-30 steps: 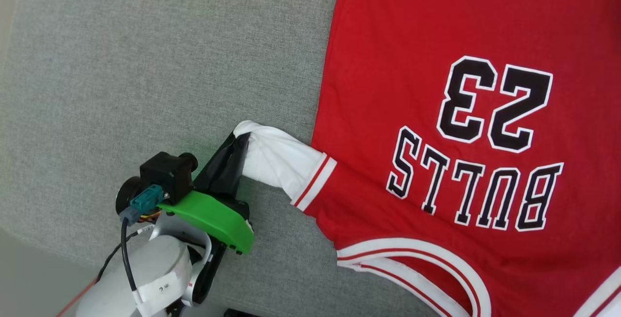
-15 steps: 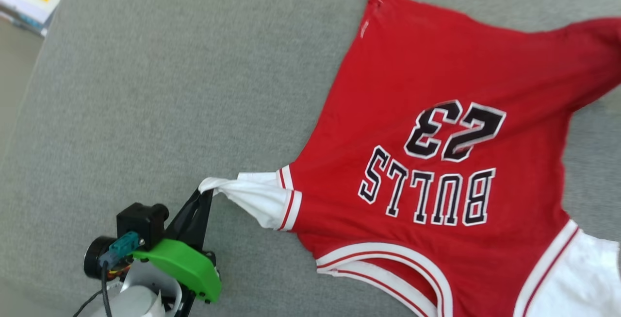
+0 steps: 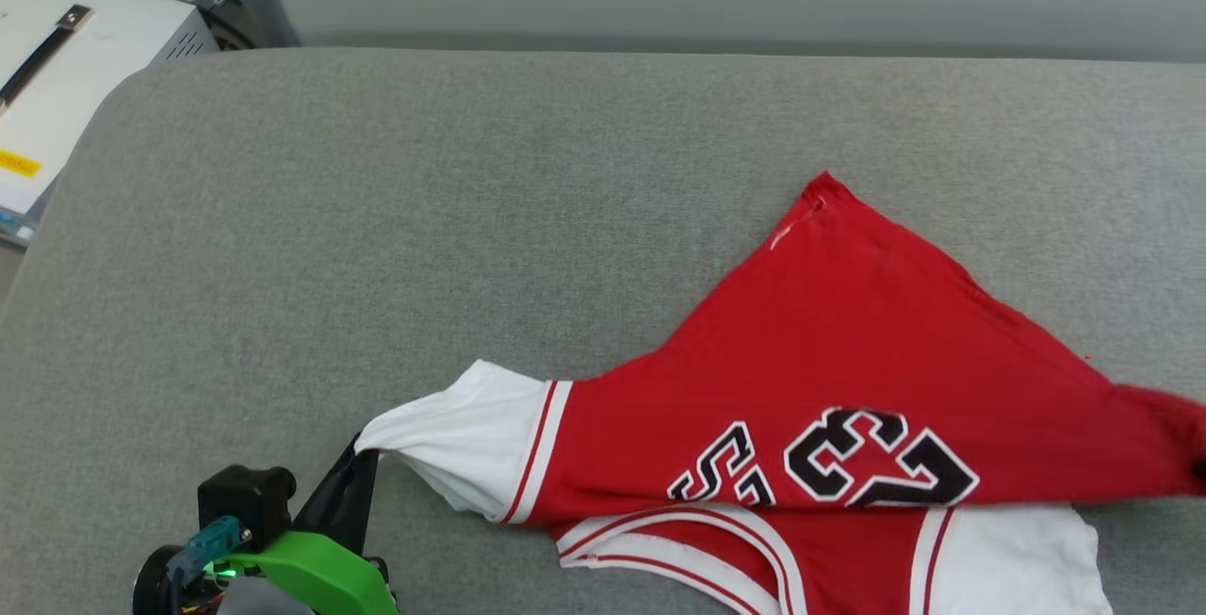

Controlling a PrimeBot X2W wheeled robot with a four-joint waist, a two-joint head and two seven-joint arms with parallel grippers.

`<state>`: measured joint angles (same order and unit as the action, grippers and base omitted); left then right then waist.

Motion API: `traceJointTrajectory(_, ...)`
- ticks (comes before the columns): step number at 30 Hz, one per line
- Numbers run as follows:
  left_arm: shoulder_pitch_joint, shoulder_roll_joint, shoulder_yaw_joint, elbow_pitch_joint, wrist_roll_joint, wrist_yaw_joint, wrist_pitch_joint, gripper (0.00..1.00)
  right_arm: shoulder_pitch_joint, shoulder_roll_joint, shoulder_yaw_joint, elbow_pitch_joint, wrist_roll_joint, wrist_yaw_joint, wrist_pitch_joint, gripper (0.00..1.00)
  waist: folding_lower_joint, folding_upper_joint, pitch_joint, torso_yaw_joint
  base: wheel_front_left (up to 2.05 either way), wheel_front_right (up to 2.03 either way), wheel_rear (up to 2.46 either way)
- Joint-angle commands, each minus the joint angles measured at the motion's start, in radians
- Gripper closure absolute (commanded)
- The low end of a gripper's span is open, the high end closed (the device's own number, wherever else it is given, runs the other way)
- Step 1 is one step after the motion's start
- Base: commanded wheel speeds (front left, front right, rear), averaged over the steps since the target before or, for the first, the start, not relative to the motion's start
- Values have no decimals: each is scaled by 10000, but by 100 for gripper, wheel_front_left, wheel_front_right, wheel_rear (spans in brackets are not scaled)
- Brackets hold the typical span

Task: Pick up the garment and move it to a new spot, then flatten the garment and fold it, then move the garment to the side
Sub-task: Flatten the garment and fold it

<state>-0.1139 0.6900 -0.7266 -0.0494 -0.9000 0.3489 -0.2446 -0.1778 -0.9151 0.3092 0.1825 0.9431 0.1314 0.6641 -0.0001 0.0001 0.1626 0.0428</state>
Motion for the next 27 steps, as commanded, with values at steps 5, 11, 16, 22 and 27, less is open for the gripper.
traceJointTrajectory(5,159,61,114,20,-23,42,-59,100,2216,863,-628,-137,-13,-7,-96,100,1,-1,-147,-348,0,0,0)
traceJointTrajectory(11,23,-33,133,170,27,-42,-76,100,2971,1946,-1073,212,-348,-7,-269,100,1,-1,31,-347,0,0,0)
traceJointTrajectory(16,54,-72,157,287,44,-79,-93,100,2626,2093,-2030,-267,-631,-7,-686,0,1,-1,-73,-408,0,0,0)
traceJointTrajectory(22,12,-101,162,236,138,-93,-106,100,1945,1959,-3320,-1785,-887,-7,-772,0,1,-1,-91,-307,0,0,0)
traceJointTrajectory(27,-286,-167,92,197,273,-181,-63,100,660,1994,-3660,-3012,-1268,-7,-274,0,1,-1,189,-46,0,0,0)
